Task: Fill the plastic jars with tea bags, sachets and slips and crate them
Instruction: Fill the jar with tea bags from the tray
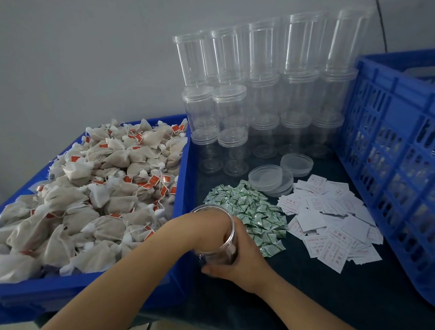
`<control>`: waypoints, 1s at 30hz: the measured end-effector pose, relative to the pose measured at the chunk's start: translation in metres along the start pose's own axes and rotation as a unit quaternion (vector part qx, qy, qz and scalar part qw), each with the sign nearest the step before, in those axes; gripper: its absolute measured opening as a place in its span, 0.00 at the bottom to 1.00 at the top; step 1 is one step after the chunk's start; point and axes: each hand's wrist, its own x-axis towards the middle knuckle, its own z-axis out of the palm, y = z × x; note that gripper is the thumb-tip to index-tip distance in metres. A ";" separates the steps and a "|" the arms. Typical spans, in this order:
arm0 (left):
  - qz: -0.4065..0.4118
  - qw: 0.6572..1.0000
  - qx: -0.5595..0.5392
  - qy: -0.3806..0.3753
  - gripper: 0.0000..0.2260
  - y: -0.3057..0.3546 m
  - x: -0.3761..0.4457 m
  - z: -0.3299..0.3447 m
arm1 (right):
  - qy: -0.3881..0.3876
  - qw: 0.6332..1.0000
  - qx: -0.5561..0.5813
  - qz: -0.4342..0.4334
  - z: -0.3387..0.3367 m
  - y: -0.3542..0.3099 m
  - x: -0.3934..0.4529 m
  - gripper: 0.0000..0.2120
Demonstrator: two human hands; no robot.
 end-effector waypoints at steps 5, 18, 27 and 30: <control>0.025 0.999 -0.024 -0.030 0.08 -0.004 0.004 0.000 | -0.002 1.000 0.011 0.005 0.001 -0.002 0.000 0.45; 0.066 0.986 -0.081 -0.132 0.10 -0.006 -0.019 -0.034 | -0.018 0.999 0.016 0.031 0.000 -0.003 -0.001 0.49; 0.023 0.960 -0.278 0.018 0.09 -0.055 -0.068 -0.063 | -0.008 1.000 0.019 0.003 0.001 -0.002 -0.001 0.45; 0.000 0.945 -0.318 0.081 0.07 -0.074 -0.077 -0.056 | -0.008 1.000 0.012 0.002 0.001 -0.004 -0.002 0.44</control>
